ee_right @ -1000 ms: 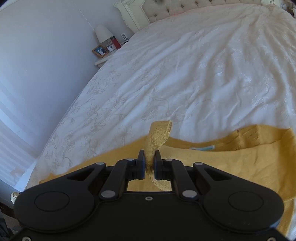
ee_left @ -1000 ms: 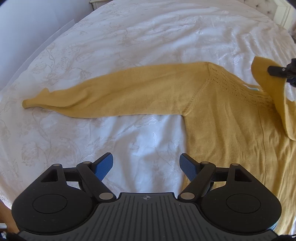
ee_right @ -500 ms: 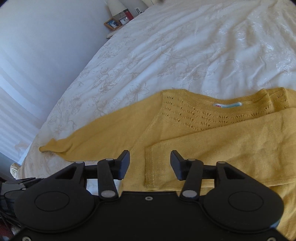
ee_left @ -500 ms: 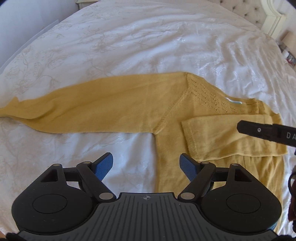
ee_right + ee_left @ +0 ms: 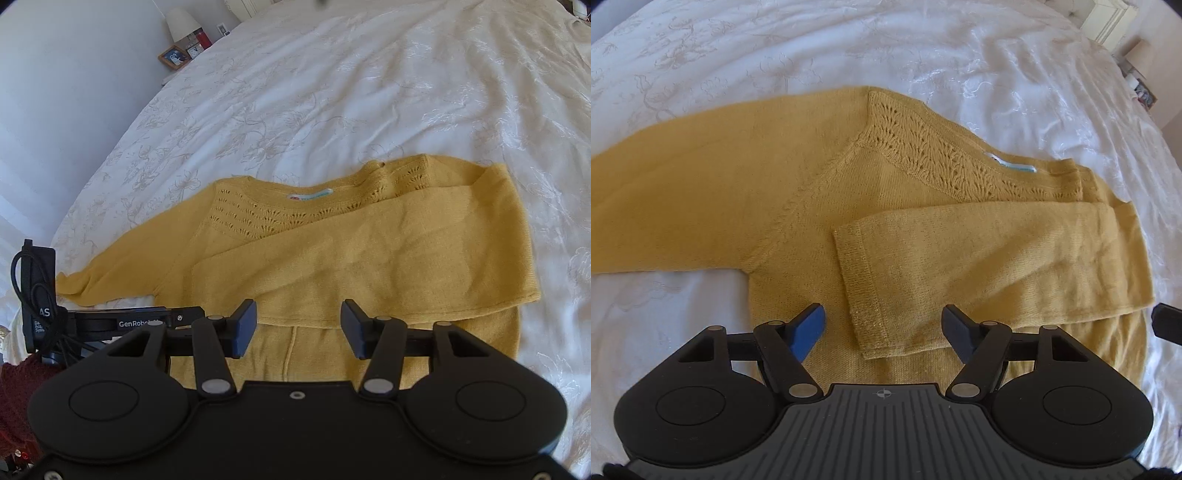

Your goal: Fold small clothes

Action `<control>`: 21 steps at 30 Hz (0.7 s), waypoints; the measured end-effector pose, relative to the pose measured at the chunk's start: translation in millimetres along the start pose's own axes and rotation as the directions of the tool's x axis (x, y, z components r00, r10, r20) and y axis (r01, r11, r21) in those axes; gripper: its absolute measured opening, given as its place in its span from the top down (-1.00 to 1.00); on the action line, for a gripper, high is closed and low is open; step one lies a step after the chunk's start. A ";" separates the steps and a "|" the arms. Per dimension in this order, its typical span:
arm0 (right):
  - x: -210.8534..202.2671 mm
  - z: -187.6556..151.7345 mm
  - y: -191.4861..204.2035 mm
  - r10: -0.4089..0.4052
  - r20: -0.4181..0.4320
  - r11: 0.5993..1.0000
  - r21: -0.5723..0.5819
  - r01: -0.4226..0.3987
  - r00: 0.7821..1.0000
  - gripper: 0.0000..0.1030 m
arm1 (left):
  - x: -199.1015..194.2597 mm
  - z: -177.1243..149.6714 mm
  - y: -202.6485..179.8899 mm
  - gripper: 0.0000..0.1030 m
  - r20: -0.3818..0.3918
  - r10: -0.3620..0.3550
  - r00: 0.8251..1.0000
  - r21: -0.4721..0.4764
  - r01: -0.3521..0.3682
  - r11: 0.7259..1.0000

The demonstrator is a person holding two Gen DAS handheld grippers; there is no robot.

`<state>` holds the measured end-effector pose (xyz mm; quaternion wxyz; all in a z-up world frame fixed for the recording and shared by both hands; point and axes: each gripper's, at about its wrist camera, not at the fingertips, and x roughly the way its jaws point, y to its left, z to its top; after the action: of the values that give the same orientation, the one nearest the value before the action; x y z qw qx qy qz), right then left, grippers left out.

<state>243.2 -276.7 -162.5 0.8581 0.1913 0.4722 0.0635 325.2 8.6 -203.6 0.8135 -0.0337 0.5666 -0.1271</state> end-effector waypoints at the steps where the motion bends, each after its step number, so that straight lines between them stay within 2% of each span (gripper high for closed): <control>1: -0.3 -0.6 -3.6 0.000 0.000 1.000 0.011 0.000 1.000 -0.13 | 4.6 1.5 0.1 -0.34 -0.004 -0.001 1.000 -0.006 0.001 1.000; 4: -0.7 -2.4 -17.1 0.001 -0.004 0.999 0.047 -0.001 1.000 -0.13 | 13.9 7.2 1.9 -0.28 -0.002 -0.007 1.000 -0.049 0.007 0.999; 7: 2.0 -2.9 -29.6 -0.003 -0.012 0.997 0.075 0.004 1.000 -0.13 | 13.8 12.7 4.4 0.05 0.000 0.020 1.000 -0.105 -0.020 0.994; 8: 3.1 -2.6 -34.0 -0.005 -0.015 0.996 0.084 0.007 1.000 -0.13 | 12.1 13.8 4.4 0.49 0.005 0.026 1.000 -0.112 -0.025 0.993; 9: 3.9 -2.1 -38.5 -0.010 -0.016 0.995 0.095 0.011 1.000 -0.13 | 8.7 15.5 3.2 0.85 0.020 0.028 0.999 -0.105 -0.026 0.994; 11: 4.2 -0.9 -47.6 -0.021 -0.018 0.994 0.111 0.022 1.000 -0.13 | -5.4 22.9 -6.3 0.85 0.079 0.068 0.995 -0.067 -0.062 0.996; 15: -1.3 5.5 -66.0 -0.056 0.002 0.991 0.124 0.055 0.998 -0.13 | -41.2 39.6 -14.7 0.85 0.222 0.133 0.966 0.000 -0.136 0.991; 21: 0.1 29.0 -104.4 -0.139 0.052 0.977 0.172 0.128 0.989 -0.20 | -16.5 56.2 -1.8 0.85 0.154 0.192 0.969 0.028 -0.198 0.980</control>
<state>260.0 -380.4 -189.2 0.8558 0.2329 0.4602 -0.0406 371.8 5.9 -168.2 0.8629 0.0303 0.5013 -0.0560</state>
